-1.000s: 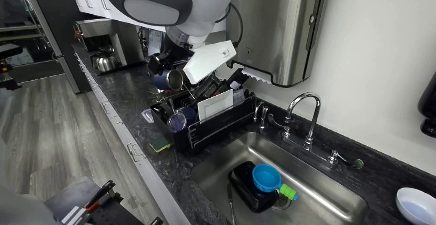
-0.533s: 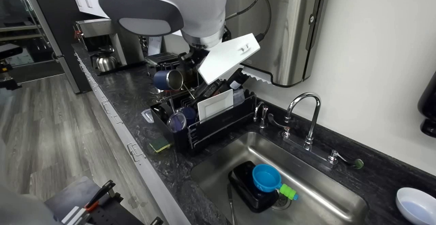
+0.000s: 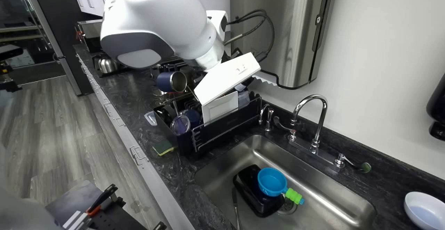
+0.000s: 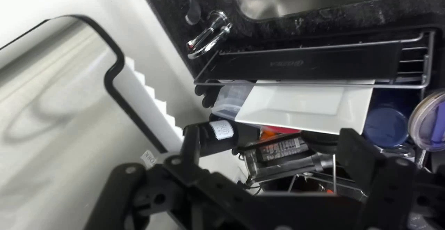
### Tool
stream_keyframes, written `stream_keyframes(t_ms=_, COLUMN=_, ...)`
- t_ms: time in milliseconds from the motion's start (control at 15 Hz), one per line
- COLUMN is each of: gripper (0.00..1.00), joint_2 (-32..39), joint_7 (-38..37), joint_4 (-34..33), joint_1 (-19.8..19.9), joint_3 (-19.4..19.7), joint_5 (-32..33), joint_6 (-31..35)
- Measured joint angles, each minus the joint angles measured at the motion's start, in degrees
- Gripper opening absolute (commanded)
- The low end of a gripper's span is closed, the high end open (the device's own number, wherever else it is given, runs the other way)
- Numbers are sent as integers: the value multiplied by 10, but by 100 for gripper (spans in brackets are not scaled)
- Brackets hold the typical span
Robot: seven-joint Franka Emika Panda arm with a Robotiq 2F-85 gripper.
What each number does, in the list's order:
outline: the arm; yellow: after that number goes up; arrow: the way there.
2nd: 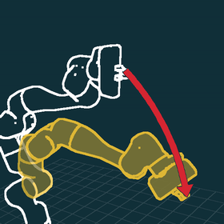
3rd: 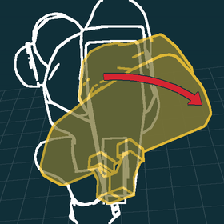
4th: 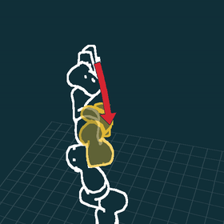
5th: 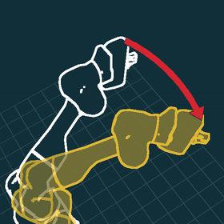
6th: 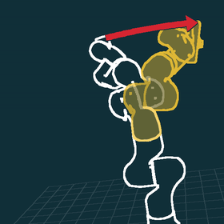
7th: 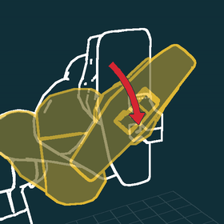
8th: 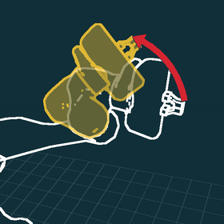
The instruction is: Put the cup in the sink on the dish rack
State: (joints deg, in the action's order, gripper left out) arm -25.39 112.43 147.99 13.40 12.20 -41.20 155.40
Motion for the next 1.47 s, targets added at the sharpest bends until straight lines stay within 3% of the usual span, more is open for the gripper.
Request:
stream_keyframes(t_ms=200, gripper=100, joint_2=-1, joint_7=-81, joint_4=26, joint_1=-12, joint_3=-1, joint_5=32, joint_6=1)
stream_keyframes(t_ms=400, gripper=100, joint_2=-1, joint_7=-114, joint_4=36, joint_1=-27, joint_3=-5, joint_5=-23, joint_6=35)
stream_keyframes(t_ms=733, gripper=100, joint_2=-6, joint_7=-120, joint_4=39, joint_1=-105, joint_3=-7, joint_5=-185, joint_6=202)
stream_keyframes(t_ms=933, gripper=100, joint_2=-19, joint_7=-121, joint_4=37, joint_1=-163, joint_3=-6, joint_5=-240, joint_6=318)
stream_keyframes(t_ms=1200, gripper=100, joint_2=-23, joint_7=-139, joint_4=44, joint_1=-198, joint_3=-5, joint_5=-242, joint_6=393)
stream_keyframes(t_ms=1333, gripper=100, joint_2=-18, joint_7=-145, joint_4=54, joint_1=-198, joint_3=-5, joint_5=-242, joint_6=394)
stream_keyframes(t_ms=1467, gripper=100, joint_2=-4, joint_7=-217, joint_4=77, joint_1=-167, joint_3=-18, joint_5=-174, joint_6=378)
